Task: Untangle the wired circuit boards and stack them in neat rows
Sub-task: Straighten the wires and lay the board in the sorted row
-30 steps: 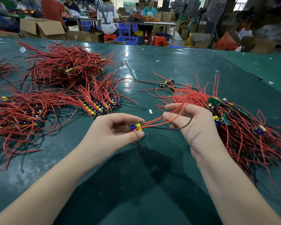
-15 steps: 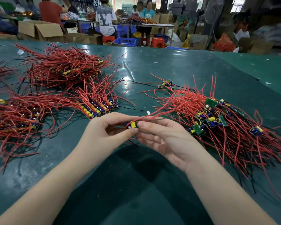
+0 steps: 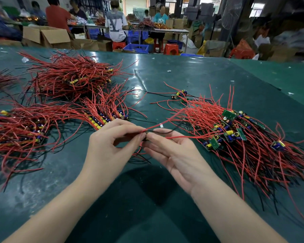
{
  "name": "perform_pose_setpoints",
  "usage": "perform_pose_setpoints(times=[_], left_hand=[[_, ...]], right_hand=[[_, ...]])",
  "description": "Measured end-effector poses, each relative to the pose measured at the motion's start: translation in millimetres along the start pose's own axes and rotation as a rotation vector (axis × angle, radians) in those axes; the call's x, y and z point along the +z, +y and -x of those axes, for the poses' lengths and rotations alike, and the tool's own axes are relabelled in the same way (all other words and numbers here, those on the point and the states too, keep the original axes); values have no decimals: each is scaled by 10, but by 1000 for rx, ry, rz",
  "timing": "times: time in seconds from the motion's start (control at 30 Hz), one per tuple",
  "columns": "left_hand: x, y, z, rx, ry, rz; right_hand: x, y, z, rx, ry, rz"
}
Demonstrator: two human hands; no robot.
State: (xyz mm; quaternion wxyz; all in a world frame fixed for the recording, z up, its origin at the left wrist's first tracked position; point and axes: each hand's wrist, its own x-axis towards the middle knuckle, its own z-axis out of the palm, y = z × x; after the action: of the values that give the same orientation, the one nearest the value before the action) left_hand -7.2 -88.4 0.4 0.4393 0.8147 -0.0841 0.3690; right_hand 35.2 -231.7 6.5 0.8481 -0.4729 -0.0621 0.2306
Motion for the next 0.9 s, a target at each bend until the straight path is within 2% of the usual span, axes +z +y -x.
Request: perform_pose_setpoints(times=[0.13,0.23,0.47,0.63,0.8,0.9], left_hand=[[23,4,-9,26,-20,-5],[31,-1,3,-31,-23,59],[96,51,-56,-601,105,534],[89,93,-217,-870,10,833],[80,83,-394,-1152,-55,937],[97,101,-419,-1252,-108,1041]], right_hand=[[-30,-2,-3,-2,45,38],[-39,-15,0,9,26,13],[-32,-41,18,-105,76,89],[-46,-79,2,-142,71,-36],[-55,-120,6,-118,22,-138],[-69,-149,11,-89,-14,-197]])
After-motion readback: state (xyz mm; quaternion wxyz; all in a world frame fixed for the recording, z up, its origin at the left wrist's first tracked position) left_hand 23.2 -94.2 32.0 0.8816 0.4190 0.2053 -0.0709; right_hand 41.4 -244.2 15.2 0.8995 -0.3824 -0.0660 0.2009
